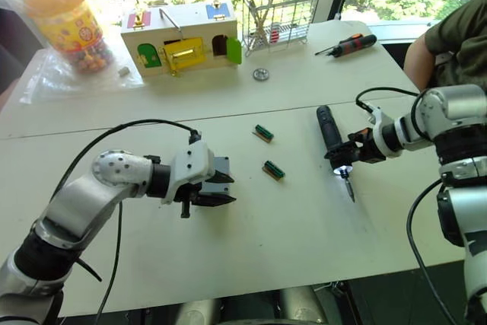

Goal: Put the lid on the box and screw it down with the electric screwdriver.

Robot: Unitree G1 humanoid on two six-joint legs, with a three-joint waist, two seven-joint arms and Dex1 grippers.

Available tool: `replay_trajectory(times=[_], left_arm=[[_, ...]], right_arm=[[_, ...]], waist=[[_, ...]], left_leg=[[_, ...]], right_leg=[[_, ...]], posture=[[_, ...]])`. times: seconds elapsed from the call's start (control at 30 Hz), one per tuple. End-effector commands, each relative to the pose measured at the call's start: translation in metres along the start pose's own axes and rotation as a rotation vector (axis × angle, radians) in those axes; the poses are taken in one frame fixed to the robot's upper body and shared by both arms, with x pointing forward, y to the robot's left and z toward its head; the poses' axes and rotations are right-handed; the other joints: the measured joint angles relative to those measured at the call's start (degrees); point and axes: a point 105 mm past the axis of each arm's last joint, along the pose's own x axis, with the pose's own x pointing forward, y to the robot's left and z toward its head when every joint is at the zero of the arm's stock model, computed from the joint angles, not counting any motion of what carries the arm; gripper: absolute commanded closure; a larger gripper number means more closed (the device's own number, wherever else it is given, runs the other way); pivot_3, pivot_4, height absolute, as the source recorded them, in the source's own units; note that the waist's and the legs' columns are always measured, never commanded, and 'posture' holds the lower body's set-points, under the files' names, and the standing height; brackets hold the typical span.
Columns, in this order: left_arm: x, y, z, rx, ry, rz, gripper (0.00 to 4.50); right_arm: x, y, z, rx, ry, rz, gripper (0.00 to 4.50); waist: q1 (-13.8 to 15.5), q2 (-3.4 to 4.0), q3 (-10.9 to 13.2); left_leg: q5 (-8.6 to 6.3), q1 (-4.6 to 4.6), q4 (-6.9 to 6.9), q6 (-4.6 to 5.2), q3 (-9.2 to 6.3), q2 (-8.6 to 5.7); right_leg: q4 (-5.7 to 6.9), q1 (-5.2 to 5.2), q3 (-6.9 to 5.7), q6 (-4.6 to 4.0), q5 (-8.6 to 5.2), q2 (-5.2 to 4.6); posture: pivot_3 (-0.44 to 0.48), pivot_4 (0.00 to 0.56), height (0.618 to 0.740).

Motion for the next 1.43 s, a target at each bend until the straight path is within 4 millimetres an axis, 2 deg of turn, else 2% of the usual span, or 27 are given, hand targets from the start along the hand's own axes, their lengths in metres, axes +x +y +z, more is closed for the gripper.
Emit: replay_trajectory(times=[0.03, 0.1, 0.37, 0.53, 0.73, 0.87, 0.97, 1.03, 1.1, 1.17, 1.23, 1.3, 1.43], left_arm=[[-0.006, 0.005, 0.007, -0.028, -0.05, 0.032, 2.66], [-0.007, 0.008, 0.005, -0.046, -0.054, 0.041, 2.66], [-0.011, 0.015, 0.001, -0.087, -0.066, 0.057, 2.66], [-0.016, 0.021, -0.001, -0.138, -0.102, 0.083, 2.66], [-0.044, 0.029, -0.013, -0.236, -0.11, 0.194, 2.66], [-0.072, 0.03, -0.041, -0.311, -0.051, 0.325, 2.66], [-0.086, 0.026, -0.055, -0.378, -0.043, 0.374, 2.66], [-0.093, 0.018, -0.059, -0.435, -0.048, 0.383, 2.66], [-0.098, 0.006, -0.065, -0.48, -0.026, 0.383, 2.66], [-0.101, -0.004, -0.069, -0.515, -0.01, 0.379, 2.66], [-0.103, -0.014, -0.077, -0.52, 0.045, 0.389, 2.66], [-0.104, -0.021, -0.079, -0.549, 0.039, 0.404, 2.66], [-0.104, -0.035, -0.094, -0.594, 0.074, 0.408, 2.66]], right_arm=[[-0.001, -0.003, 0.004, -0.039, -0.009, -0.037, 0.74], [-0.001, -0.003, 0.005, -0.05, -0.01, -0.043, 0.08], [-0.006, -0.003, 0.015, -0.146, -0.066, -0.075, 0.01], [-0.02, 0.015, 0.031, -0.232, -0.149, -0.046, 0.01], [-0.047, 0.047, 0.048, -0.451, -0.361, -0.008, 0.01], [-0.059, 0.073, 0.048, -0.661, -0.624, 0.041, 0.01], [-0.058, 0.089, 0.027, -0.761, -0.76, 0.141, 0.01], [-0.049, 0.096, -0.002, -0.753, -0.746, 0.277, 0.01], [-0.041, 0.095, -0.034, -0.731, -0.694, 0.385, 0.01], [-0.03, 0.089, -0.059, -0.746, -0.619, 0.406, 0.01], [-0.009, 0.071, -0.098, -0.854, -0.432, 0.378, 0.01], [0.002, 0.062, -0.126, -0.853, -0.303, 0.441, 0.01], [0.008, 0.071, -0.136, -0.815, -0.28, 0.547, 0.01]], waist=[[0.04, -0.03, -0.02], [0.05, -0.08, -0.05], [0.15, -0.11, -0.06], [0.08, -0.09, -0.05], [-0.08, -0.1, -0.05], [0.08, -0.1, -0.05], [0.16, -0.1, -0.05], [0.42, -0.1, -0.05], [0.52, -0.11, -0.05], [0.41, -0.1, -0.05], [0.5, -0.09, -0.06], [0.43, -0.13, -0.08], [-0.04, -0.13, -0.08]], left_leg=[[0.0, 0.02, 0.01, 0.0, 0.0, 0.0], [0.0, 0.02, 0.03, 0.0, -0.04, 0.0], [-0.01, 0.04, 0.1, 0.01, -0.05, -0.06], [-0.01, 0.02, 0.05, 0.0, -0.04, -0.06], [-0.01, -0.01, -0.04, -0.01, -0.04, 0.0], [-0.01, -0.01, -0.06, -0.01, -0.09, 0.02], [-0.01, 0.0, -0.04, -0.01, -0.08, 0.02], [-0.01, 0.0, 0.02, -0.01, -0.09, 0.01], [-0.01, 0.01, 0.06, 0.0, -0.15, 0.0], [-0.04, 0.01, 0.04, 0.05, -0.15, -0.02], [-0.09, 0.05, 0.06, 0.13, -0.08, -0.06], [-0.15, 0.14, 0.08, 0.23, -0.07, -0.06], [-0.2, 0.33, 0.04, 0.33, -0.07, 0.02]], right_leg=[[0.0, 0.03, 0.0, 0.0, 0.0, 0.0], [0.0, 0.05, -0.02, 0.0, 0.0, 0.01], [0.0, 0.11, -0.03, 0.02, 0.01, -0.02], [0.02, 0.03, -0.04, 0.02, 0.01, -0.01], [0.06, -0.1, -0.03, 0.02, 0.01, -0.03], [0.08, -0.1, -0.02, 0.02, 0.01, -0.03], [0.09, -0.07, -0.01, 0.02, 0.01, -0.05], [0.1, -0.03, -0.01, 0.03, 0.01, -0.06], [0.09, 0.05, -0.05, 0.03, 0.01, -0.08], [0.01, 0.1, -0.04, 0.03, 0.01, -0.13], [0.01, 0.14, 0.0, 0.03, 0.01, -0.17], [-0.03, 0.26, -0.02, 0.03, 0.01, -0.18], [0.03, 0.38, 0.02, 0.01, 0.01, -0.13]], posture=[[0.0, 0.15, 0.74], [0.0, 0.15, 0.74], [0.0, 0.15, 0.74], [0.0, 0.15, 0.74], [0.0, 0.15, 0.74], [0.0, 0.15, 0.74], [0.0, 0.15, 0.74], [0.0, 0.15, 0.74], [0.0, 0.15, 0.74], [0.0, 0.15, 0.74], [0.0, 0.15, 0.74], [0.0, 0.15, 0.74], [0.0, 0.15, 0.74]])
